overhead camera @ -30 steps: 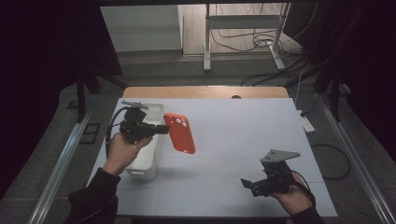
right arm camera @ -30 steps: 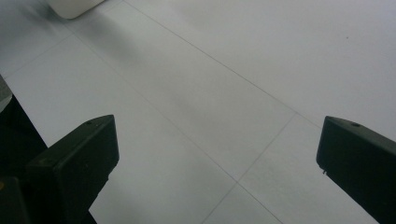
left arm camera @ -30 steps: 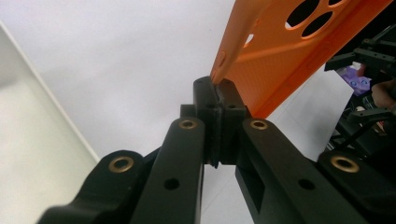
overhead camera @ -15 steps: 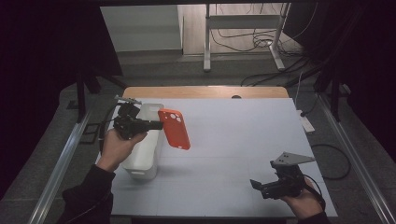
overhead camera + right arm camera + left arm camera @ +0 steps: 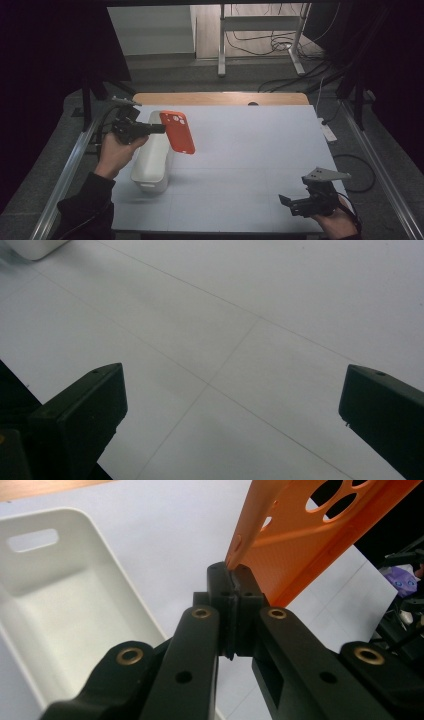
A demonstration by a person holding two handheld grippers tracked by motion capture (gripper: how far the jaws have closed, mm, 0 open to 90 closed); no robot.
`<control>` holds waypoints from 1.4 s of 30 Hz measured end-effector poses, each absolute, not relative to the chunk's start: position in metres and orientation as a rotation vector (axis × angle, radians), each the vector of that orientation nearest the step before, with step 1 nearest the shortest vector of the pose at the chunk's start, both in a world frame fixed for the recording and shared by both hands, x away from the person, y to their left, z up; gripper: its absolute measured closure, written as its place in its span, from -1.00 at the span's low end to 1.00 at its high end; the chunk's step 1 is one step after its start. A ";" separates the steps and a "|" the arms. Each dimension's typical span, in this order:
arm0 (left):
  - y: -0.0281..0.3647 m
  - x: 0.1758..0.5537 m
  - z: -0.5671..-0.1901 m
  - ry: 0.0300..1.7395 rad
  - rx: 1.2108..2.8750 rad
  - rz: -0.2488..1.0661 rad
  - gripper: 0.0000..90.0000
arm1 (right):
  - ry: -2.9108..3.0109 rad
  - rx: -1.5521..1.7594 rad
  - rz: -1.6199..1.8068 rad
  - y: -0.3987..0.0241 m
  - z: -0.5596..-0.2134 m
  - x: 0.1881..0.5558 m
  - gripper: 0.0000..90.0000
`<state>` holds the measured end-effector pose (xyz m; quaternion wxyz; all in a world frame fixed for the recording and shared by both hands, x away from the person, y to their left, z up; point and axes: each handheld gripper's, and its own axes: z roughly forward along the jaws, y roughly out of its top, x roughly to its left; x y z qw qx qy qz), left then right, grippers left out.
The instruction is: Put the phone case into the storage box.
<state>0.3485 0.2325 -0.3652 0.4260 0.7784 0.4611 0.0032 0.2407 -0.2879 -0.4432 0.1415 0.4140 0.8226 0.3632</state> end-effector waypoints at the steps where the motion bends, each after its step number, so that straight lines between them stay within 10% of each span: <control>1: 0.234 0.349 -0.364 1.156 1.946 0.010 0.98 | 2.368 1.204 1.047 -0.289 -0.443 0.240 -1.00; 42: 0.283 0.377 -0.355 1.311 1.913 0.121 0.98 | 2.217 1.342 1.015 -0.324 -0.443 0.222 -1.00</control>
